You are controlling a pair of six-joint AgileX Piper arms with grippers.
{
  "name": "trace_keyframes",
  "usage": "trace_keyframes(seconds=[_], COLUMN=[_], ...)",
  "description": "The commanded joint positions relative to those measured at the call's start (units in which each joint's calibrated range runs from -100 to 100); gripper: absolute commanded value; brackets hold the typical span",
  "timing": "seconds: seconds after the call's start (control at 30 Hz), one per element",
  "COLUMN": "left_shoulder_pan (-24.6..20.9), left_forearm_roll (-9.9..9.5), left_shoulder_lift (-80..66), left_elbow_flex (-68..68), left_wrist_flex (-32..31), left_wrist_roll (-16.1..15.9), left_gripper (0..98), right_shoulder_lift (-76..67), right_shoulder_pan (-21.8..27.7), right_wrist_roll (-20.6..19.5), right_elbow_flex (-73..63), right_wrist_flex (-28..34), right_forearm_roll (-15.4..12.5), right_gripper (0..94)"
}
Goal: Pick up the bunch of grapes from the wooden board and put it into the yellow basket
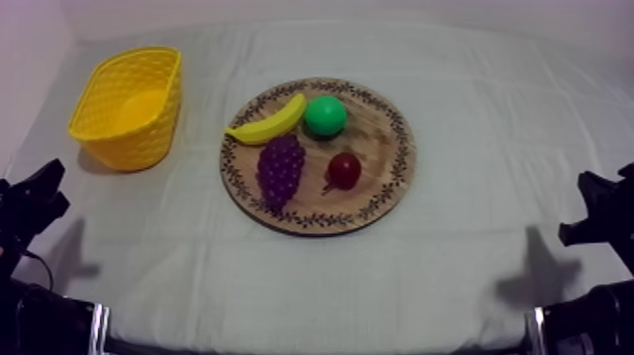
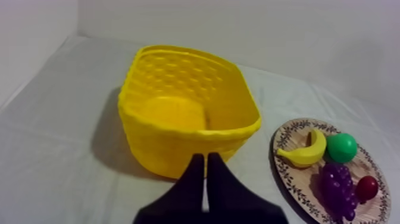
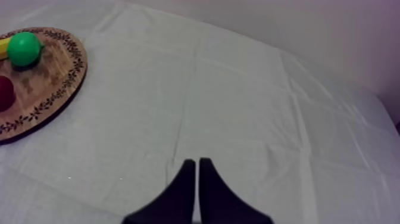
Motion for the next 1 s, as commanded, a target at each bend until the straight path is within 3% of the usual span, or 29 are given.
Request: trace_keyframes(seconds=[0.0,0.97], left_shoulder_pan=[-0.11,-0.11], left_forearm_roll=[-0.2,-0.2], left_shoulder_lift=[0.0,0.0], left_elbow_flex=[0.03,0.03], left_wrist_flex=[1.65,1.65], left_wrist_roll=[-7.8,-7.67], left_gripper=[0.1,0.0], right_shoulder_lift=[0.03,0.03], right_shoulder_pan=[0.48,0.48], right_wrist_roll=[0.05,0.05], right_elbow_flex=[-0.04,-0.04], right_wrist_flex=[0.18,0.18], right_forearm_roll=[-0.02,-0.02], right_gripper=[0.3,0.3])
